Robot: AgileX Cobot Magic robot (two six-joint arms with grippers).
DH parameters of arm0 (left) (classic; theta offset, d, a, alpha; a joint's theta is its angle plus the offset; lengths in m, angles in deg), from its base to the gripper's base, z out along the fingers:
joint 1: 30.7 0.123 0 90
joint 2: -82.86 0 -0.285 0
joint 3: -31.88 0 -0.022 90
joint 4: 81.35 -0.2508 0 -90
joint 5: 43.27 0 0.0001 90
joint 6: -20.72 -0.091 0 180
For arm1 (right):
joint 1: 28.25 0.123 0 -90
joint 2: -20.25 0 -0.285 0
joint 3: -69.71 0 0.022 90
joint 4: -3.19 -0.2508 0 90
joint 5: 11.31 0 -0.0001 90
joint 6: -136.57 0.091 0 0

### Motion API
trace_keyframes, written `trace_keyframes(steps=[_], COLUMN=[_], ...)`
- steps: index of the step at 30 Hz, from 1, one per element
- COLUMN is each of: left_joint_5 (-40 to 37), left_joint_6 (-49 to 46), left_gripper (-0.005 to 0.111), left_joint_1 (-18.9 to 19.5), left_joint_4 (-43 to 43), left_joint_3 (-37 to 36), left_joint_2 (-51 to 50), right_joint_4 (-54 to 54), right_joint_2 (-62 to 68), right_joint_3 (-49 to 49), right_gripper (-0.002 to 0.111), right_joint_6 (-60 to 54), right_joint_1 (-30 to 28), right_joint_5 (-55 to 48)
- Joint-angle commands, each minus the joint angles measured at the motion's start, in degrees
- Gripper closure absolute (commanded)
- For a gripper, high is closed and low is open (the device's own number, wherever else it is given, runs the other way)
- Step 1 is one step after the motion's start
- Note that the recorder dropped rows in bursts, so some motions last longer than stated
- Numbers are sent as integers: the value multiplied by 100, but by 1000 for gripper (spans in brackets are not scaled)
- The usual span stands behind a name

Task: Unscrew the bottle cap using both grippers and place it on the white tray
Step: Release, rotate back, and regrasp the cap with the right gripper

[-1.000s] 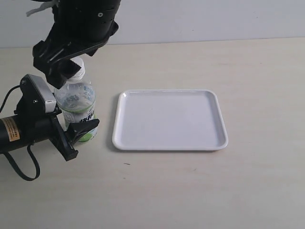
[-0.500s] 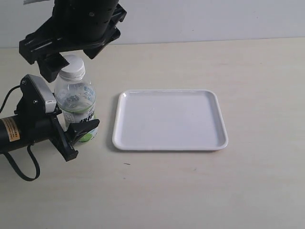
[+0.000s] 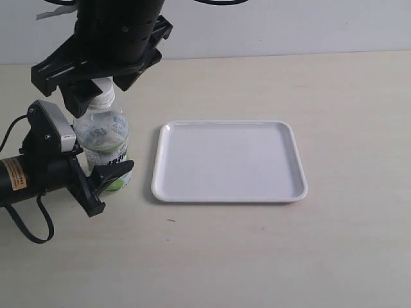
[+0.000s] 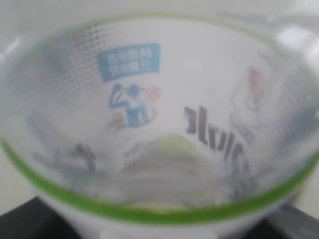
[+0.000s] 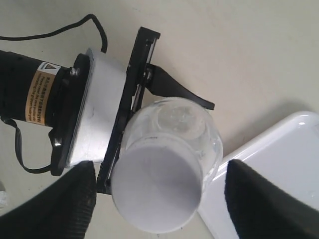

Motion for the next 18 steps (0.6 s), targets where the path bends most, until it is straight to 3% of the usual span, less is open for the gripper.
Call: trace_keyframes(steps=[1, 18], left_joint_5=[268, 268], left_joint_6=[-6, 22], left_gripper=[107, 107], left_joint_1=[-18, -18], left_joint_4=[-4, -3], left_joint_3=[9, 9], left_joint_2=[76, 76], right_joint_4=[48, 157], right_joint_2=[-49, -161], right_joint_3=[-35, -35], right_gripper=[40, 47], right_joint_6=[-2, -2], right_joint_1=[9, 9], right_joint_5=[35, -1])
